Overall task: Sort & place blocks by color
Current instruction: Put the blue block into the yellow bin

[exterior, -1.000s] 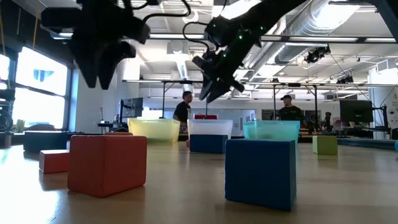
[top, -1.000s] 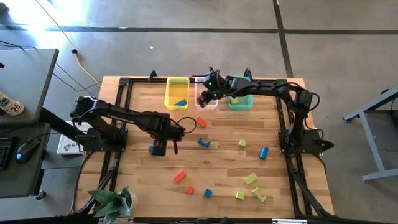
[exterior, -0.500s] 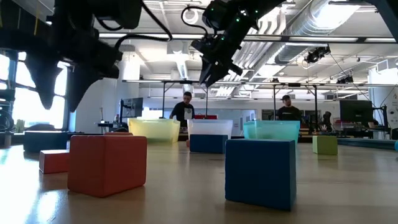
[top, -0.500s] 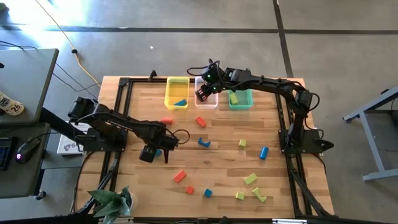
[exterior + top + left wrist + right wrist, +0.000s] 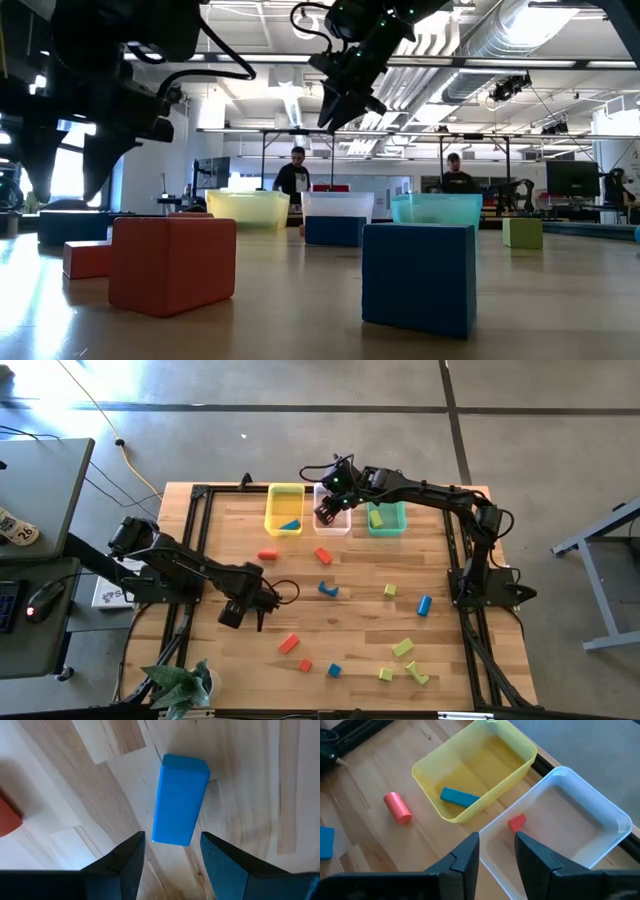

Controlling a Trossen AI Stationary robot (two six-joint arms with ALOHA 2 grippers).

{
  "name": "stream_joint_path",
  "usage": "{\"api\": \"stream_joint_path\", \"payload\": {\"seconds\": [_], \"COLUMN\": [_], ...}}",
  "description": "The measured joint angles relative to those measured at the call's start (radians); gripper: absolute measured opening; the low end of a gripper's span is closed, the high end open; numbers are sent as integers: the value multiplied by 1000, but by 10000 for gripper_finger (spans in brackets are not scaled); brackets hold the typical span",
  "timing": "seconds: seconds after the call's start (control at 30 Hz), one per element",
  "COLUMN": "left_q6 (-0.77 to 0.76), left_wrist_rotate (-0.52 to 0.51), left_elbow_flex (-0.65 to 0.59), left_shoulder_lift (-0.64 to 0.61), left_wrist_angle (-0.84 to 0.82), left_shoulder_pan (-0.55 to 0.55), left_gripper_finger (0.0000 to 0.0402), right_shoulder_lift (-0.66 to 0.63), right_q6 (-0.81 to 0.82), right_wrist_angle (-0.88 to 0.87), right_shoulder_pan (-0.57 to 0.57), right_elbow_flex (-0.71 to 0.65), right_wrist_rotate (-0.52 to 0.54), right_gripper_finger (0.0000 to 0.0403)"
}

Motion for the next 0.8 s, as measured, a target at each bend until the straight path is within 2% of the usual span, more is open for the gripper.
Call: {"api": "stream_joint_path", "payload": {"seconds": [0.8], "left_q6": [21], "left_wrist_rotate": [0], "left_elbow_flex": [-122], "left_shoulder_lift": [1], "left_wrist_angle": [212], "left_shoulder_pan": [3], "left_gripper_finger": [179], "right_shoulder_lift": [0], "right_q6": [27], "right_wrist_angle": [2], "right_shoulder_pan": [0], "right_elbow_flex": [0], "right_wrist_rotate": [-37], "right_gripper_finger": [113]}}
